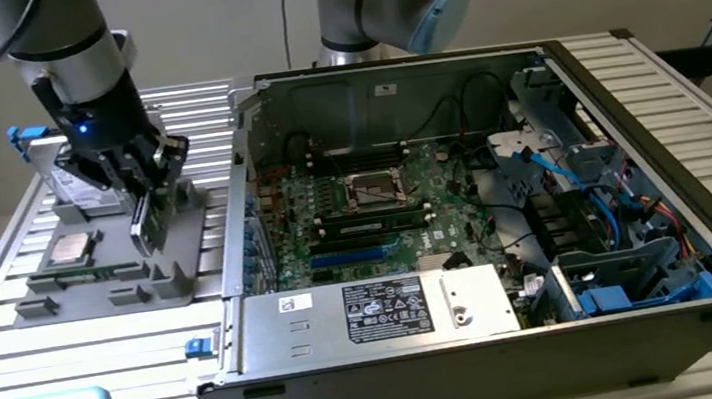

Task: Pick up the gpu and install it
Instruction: 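Pick up the gpu and move the gpu toward the slot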

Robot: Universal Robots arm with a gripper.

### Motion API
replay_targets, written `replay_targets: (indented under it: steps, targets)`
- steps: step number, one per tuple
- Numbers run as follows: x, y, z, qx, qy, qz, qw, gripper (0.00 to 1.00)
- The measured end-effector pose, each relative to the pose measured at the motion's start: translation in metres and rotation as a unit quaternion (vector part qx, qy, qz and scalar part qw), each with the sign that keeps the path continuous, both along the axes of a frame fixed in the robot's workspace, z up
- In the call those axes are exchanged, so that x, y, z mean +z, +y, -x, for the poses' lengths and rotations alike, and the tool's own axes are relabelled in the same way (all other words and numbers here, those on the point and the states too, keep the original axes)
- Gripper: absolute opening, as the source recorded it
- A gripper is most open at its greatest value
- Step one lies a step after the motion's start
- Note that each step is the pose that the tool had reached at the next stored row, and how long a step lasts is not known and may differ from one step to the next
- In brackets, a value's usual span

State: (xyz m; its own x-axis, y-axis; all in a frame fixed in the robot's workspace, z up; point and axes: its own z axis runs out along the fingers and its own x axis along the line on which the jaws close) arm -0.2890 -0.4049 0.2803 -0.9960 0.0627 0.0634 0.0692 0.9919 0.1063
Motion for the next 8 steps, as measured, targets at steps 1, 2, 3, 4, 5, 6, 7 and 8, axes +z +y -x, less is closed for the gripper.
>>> replay_targets:
  steps: [1,2,3,4,5,6,7,8]
  targets:
    - [0.0045,0.0,0.0,0.0,-0.0001,-0.0001,1.0,0.27]
    - [0.0091,-0.0002,0.0,0.0,0.0,0.0,1.0,0.27]
    - [0.0136,-0.0002,0.0,0.0,-0.0001,-0.0001,1.0,0.27]
    - [0.0181,-0.0002,0.0,0.0,0.0,0.0,1.0,0.27]
    - [0.0226,-0.0002,0.0,0.0,0.0,0.0,1.0,0.27]
    - [0.0271,-0.0003,-0.001,0.0,-0.0001,0.0,1.0,0.27]
    - [0.0316,-0.0003,-0.001,0.0,0.0,0.0,1.0,0.27]
    - [0.0362,-0.0003,-0.003,0.0,0.0,0.0,1.0,0.27]
